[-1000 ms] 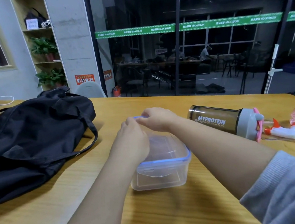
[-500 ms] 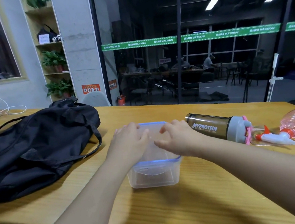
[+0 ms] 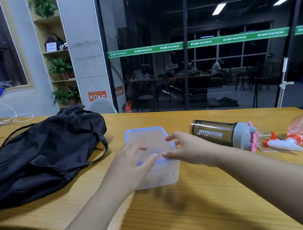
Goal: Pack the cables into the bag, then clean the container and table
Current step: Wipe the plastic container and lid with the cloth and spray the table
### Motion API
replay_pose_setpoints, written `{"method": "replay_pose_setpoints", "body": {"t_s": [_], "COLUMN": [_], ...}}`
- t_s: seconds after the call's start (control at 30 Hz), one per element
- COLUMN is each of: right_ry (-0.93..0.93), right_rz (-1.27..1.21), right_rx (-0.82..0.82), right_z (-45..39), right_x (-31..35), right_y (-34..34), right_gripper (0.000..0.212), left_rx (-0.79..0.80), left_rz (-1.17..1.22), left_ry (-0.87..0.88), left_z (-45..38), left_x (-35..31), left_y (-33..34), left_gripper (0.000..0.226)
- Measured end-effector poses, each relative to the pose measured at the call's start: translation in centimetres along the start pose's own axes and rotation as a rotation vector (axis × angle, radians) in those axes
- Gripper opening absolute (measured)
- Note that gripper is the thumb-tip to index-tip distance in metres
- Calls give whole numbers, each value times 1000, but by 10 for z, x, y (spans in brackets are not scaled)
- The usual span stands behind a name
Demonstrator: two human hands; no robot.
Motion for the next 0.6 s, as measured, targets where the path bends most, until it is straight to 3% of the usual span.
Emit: {"method": "replay_pose_setpoints", "body": {"t_s": [0.2, 0.33, 0.6], "right_ry": [-6, 3, -9], "right_rz": [-261, -366, -18], "right_rx": [-51, -125, -251], "right_z": [-34, -54, -67], "right_x": [-14, -16, -3], "right_y": [4, 7, 19], "right_gripper": [36, 33, 40], "left_rx": [5, -2, -33], "left_rz": [-38, -60, -262], "left_ry": [66, 85, 136], "left_z": [1, 1, -13], "left_x": [9, 14, 12], "left_y": [5, 11, 10], "left_gripper": [27, 27, 30]}}
Point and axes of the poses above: each hand's wrist, its own z-axis away from the middle knuckle, its own y-axis out of the palm, x = y × z, the point moved 3 cm from there along -z, towards the middle knuckle, and after that the axes turned 9 degrees about -z, right-handed, at the moved point
